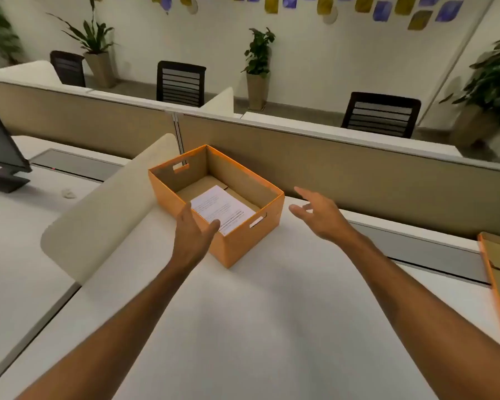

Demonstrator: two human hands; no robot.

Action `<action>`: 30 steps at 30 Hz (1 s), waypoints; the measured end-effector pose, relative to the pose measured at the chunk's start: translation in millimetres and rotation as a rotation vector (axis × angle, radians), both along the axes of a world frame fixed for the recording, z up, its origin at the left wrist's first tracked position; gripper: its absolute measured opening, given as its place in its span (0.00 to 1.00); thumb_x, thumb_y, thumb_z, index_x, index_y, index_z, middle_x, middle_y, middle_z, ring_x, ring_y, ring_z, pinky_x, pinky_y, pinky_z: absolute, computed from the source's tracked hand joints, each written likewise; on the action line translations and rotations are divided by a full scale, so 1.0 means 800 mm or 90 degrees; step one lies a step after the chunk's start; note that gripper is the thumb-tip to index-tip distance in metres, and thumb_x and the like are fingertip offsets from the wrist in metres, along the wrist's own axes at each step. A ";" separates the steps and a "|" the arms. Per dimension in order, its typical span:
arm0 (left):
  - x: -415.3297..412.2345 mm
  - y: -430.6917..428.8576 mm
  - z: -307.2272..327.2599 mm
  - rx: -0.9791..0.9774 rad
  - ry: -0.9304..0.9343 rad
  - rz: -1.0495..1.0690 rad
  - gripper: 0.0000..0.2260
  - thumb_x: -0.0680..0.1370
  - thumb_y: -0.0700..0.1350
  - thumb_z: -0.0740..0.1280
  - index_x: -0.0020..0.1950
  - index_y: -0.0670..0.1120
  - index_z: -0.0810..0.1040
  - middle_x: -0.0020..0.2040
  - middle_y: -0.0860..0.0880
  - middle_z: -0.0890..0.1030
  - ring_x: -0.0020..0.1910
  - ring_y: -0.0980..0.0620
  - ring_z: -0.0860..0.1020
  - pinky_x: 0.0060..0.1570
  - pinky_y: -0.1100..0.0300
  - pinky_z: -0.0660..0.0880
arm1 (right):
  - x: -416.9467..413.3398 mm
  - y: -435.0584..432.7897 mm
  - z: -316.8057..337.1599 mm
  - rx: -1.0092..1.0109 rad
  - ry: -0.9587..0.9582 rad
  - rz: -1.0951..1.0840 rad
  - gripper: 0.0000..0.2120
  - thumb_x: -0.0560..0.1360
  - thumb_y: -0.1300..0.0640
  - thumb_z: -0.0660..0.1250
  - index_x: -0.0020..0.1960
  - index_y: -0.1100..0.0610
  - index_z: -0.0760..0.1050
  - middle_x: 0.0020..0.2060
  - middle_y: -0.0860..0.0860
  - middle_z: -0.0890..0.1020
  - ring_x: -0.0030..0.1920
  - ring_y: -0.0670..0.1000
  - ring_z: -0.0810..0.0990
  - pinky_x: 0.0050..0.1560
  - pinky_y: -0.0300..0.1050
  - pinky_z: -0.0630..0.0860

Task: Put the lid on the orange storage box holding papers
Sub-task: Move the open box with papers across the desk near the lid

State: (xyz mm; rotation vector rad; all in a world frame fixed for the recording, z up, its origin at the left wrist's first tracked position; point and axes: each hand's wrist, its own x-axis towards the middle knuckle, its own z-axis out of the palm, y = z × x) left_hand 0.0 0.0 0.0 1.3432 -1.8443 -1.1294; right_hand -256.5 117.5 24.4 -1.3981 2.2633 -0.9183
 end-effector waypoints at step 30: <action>-0.014 -0.041 -0.070 0.280 0.154 0.129 0.27 0.78 0.38 0.68 0.76 0.47 0.66 0.47 0.47 0.82 0.49 0.44 0.81 0.48 0.38 0.81 | -0.048 -0.103 -0.088 -0.026 -0.360 -0.226 0.06 0.78 0.56 0.69 0.53 0.56 0.80 0.50 0.56 0.83 0.50 0.56 0.83 0.45 0.53 0.82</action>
